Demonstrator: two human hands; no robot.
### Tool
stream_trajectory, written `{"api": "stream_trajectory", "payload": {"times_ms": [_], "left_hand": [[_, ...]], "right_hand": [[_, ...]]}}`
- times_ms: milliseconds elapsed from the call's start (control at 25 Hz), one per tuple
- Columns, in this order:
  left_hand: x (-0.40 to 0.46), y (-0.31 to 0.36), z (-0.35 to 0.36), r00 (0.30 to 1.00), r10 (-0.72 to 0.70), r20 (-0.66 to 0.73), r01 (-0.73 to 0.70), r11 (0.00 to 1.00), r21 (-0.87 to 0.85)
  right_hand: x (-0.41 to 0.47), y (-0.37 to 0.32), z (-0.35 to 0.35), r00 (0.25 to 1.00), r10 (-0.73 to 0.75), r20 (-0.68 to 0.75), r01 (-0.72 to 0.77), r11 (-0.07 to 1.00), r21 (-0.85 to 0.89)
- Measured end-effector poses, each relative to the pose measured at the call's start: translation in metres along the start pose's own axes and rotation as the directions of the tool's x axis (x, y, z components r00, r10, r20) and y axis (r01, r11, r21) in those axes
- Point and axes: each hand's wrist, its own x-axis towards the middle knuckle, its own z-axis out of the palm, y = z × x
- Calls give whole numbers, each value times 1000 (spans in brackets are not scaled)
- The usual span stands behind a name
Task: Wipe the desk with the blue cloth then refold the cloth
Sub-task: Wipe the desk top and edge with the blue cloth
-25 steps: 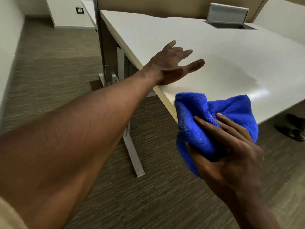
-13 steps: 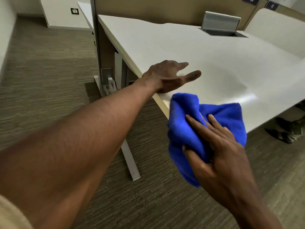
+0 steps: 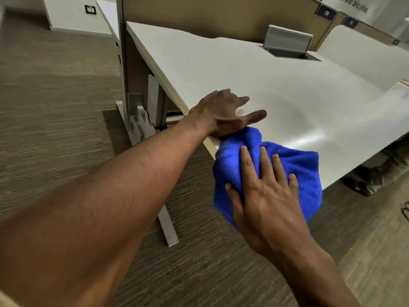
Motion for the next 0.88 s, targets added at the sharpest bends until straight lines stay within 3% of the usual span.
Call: {"api": "stream_trajectory", "payload": {"times_ms": [160, 440, 680, 880], "left_hand": [[1, -1, 1, 1000, 21, 15, -21, 1000, -2], [5, -2, 4, 999, -49, -18, 50, 998, 48], [3, -2, 1, 999, -24, 34, 21, 996, 86], [7, -4, 2, 999, -21, 28, 19, 996, 90]], "right_hand": [[-26, 4, 7, 998, 48, -32, -48, 999, -11], [17, -23, 0, 994, 101, 39, -100, 994, -44], [0, 1, -4, 999, -26, -23, 28, 995, 98], [-13, -1, 6, 999, 52, -7, -52, 998, -18]]}}
